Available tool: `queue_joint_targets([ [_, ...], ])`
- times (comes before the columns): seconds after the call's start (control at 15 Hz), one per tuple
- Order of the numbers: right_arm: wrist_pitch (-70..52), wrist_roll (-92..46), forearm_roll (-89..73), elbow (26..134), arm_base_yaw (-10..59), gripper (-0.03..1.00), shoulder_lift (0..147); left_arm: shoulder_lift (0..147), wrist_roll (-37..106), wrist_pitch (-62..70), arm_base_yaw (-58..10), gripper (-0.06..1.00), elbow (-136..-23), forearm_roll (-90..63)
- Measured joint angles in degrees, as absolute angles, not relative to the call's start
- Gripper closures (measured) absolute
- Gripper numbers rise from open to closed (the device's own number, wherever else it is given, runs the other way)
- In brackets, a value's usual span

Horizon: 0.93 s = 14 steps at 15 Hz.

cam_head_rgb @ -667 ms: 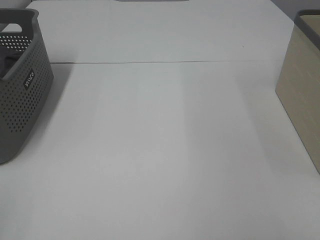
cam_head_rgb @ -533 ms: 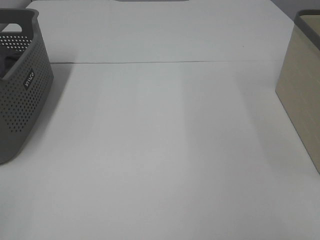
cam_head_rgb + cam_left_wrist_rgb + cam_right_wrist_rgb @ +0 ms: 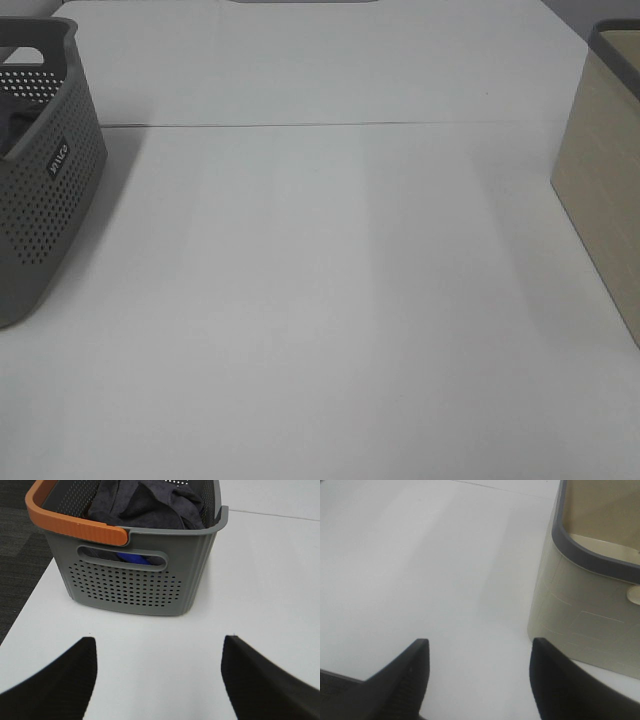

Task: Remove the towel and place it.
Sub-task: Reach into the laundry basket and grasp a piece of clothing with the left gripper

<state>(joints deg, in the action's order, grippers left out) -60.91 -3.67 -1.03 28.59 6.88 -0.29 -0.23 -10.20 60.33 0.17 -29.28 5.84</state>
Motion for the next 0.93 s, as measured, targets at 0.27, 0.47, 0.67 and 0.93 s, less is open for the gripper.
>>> queue_joint_targets([
  [0.27, -60.9, -3.7, -1.0, 28.6, 6.9, 0.38, -0.3, -0.2, -10.2, 60.3, 0.2, 0.28, -29.3, 5.8],
  [0.47, -60.9, -3.7, -1.0, 28.6, 6.9, 0.38, -0.3, -0.2, -10.2, 60.3, 0.2, 0.28, -29.3, 5.8],
  [0.67, -60.9, -3.7, -1.0, 28.6, 6.9, 0.38, -0.3, -0.2, -10.2, 60.3, 0.2, 0.28, -29.3, 5.8],
  [0.93, -60.9, -3.7, -1.0, 28.6, 6.9, 0.38, -0.3, -0.2, -10.2, 60.3, 0.2, 0.28, -29.3, 5.8],
])
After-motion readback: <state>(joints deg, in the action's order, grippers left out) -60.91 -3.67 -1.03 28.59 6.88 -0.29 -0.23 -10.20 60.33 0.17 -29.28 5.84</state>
